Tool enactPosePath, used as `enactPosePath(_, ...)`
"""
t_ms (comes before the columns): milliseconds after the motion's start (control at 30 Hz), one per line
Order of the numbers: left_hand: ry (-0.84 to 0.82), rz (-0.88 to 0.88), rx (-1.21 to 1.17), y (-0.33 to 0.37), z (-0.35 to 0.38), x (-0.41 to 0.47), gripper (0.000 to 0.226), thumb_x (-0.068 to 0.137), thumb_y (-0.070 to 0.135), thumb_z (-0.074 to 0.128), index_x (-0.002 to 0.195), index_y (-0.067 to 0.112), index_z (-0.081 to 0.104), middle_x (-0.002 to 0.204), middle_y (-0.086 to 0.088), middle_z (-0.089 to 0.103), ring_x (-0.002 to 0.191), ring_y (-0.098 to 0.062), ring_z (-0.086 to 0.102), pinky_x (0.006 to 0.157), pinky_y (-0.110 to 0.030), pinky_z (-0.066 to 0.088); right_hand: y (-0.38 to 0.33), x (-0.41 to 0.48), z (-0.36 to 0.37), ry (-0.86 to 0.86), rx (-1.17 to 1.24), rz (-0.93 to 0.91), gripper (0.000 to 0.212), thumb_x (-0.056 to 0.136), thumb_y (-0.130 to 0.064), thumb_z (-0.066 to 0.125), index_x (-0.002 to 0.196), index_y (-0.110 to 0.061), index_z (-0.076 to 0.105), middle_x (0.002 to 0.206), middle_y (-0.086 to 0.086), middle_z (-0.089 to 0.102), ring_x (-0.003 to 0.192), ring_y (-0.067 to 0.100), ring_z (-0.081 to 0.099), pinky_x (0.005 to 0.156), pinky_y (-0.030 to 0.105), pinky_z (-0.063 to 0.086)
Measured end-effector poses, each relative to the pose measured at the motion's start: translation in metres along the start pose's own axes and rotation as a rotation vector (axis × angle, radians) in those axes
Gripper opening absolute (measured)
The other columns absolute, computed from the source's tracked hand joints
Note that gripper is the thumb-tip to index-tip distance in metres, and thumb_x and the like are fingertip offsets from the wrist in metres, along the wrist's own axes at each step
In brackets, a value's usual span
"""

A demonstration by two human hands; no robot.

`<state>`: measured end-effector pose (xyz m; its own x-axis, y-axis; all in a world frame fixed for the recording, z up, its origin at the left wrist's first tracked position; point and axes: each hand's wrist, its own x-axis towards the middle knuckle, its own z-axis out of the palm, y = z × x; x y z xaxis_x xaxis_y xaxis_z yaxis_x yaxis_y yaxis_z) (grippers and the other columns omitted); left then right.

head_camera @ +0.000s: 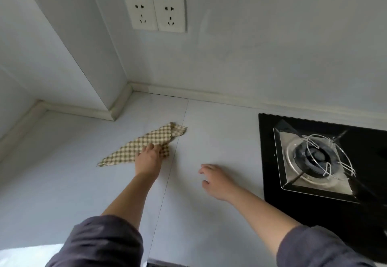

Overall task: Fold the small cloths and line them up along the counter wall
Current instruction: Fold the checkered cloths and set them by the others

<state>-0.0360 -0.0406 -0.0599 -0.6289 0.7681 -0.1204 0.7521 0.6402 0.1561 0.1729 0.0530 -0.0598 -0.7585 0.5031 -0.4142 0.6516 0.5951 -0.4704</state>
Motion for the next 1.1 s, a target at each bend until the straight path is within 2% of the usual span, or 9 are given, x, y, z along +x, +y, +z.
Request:
enactPosePath(133, -0.09, 0.099, -0.094, 0.013, 0.005, -0.014, 0.012, 0.095, 0.023, 0.049, 0.097, 0.015, 0.058, 0.092, -0.002, 0.062, 0.079, -0.022, 0.058, 0.068, -0.03, 0.038, 0.003, -0.006, 0.0, 0.005, 0.056, 0.034, 0.043, 0.093, -0.014, 0.046, 0.136, -0.014, 0.047, 0.152, 0.001, 0.034, 0.14, 0.015, 0.029, 0.113, 0.025, 0.024)
enactPosePath(233, -0.316, 0.139, -0.686, 0.022, -0.003, -0.044, 0.018, 0.093, 0.021, 0.058, 0.077, 0.014, 0.052, 0.064, 0.005, 0.054, 0.058, -0.014, 0.048, 0.056, -0.023, 0.037, -0.001, -0.008, -0.005, 0.067, 0.15, 0.1, 0.045, 0.093, -0.016, 0.049, 0.137, -0.015, 0.045, 0.144, 0.003, 0.045, 0.129, 0.02, 0.044, 0.106, 0.026, 0.034)
enactPosePath(367, -0.502, -0.12, -1.397, 0.007, -0.023, -0.063, 0.02, 0.094, 0.015, 0.055, 0.076, 0.014, 0.047, 0.065, 0.0, 0.045, 0.062, -0.015, 0.041, 0.058, -0.025, 0.034, -0.006, -0.005, -0.008, 0.134, 0.353, 0.177, 0.062, 0.089, -0.021, 0.059, 0.145, -0.015, 0.033, 0.14, 0.005, 0.05, 0.126, 0.021, 0.049, 0.101, 0.028, 0.039)
enactPosePath(500, -0.263, -0.537, -1.626, -0.016, -0.045, -0.054, 0.017, 0.098, 0.017, 0.045, 0.092, 0.008, 0.057, 0.082, -0.009, 0.064, 0.075, -0.023, 0.06, 0.067, -0.032, 0.048, -0.018, 0.002, -0.004, 0.125, 0.41, 0.14, 0.069, 0.086, -0.019, 0.063, 0.147, -0.019, 0.029, 0.138, 0.008, 0.049, 0.126, 0.021, 0.048, 0.104, 0.031, 0.039)
enactPosePath(600, -0.071, -0.794, -1.598, -0.038, -0.055, -0.037, 0.016, 0.098, 0.015, 0.044, 0.097, 0.006, 0.058, 0.089, -0.01, 0.063, 0.083, -0.025, 0.06, 0.079, -0.037, 0.049, -0.031, 0.011, 0.002, 0.121, 0.413, 0.123, 0.076, 0.085, -0.021, 0.062, 0.149, -0.027, 0.021, 0.148, 0.005, 0.036, 0.132, 0.021, 0.04, 0.107, 0.034, 0.036)
enactPosePath(733, 0.08, -0.838, -1.292, -0.078, -0.038, -0.022, 0.021, 0.096, 0.019, 0.045, 0.096, 0.003, 0.059, 0.085, -0.012, 0.057, 0.077, -0.026, 0.053, 0.061, -0.029, 0.041, -0.049, 0.025, 0.01, 0.057, 0.398, 0.062, 0.076, 0.084, -0.021, 0.062, 0.149, -0.026, 0.022, 0.148, 0.003, 0.035, 0.134, 0.021, 0.037, 0.107, 0.034, 0.035)
enactPosePath(867, -0.083, -0.889, -1.152, -0.095, -0.017, -0.038, 0.03, 0.09, 0.026, 0.056, 0.1, -0.002, 0.057, 0.088, -0.016, 0.058, 0.08, -0.03, 0.055, 0.069, -0.038, 0.044, -0.064, 0.035, 0.019, 0.077, 0.461, 0.051, 0.072, 0.083, -0.018, 0.064, 0.146, -0.022, 0.029, 0.139, 0.002, 0.045, 0.121, 0.02, 0.048, 0.099, 0.027, 0.039)
enactPosePath(967, -0.192, -0.758, -0.966, -0.086, -0.009, -0.067, 0.024, 0.086, 0.018, 0.063, 0.096, -0.004, 0.062, 0.084, -0.016, 0.064, 0.076, -0.031, 0.06, 0.065, -0.035, 0.048, -0.072, 0.042, 0.023, 0.108, 0.671, 0.184, 0.063, 0.079, -0.016, 0.066, 0.136, -0.019, 0.039, 0.127, 0.002, 0.057, 0.103, 0.017, 0.058, 0.089, 0.028, 0.047)
enactPosePath(1100, -0.255, -0.656, -1.072, -0.07, -0.01, -0.09, 0.013, 0.088, 0.012, 0.063, 0.098, 0.002, 0.064, 0.092, -0.015, 0.068, 0.085, -0.032, 0.065, 0.068, -0.033, 0.051, -0.078, 0.04, 0.016, -0.014, 0.81, 0.437, 0.014, 0.08, -0.011, 0.068, 0.088, -0.012, 0.057, 0.084, 0.004, 0.061, 0.068, 0.014, 0.054, 0.054, 0.022, 0.042)
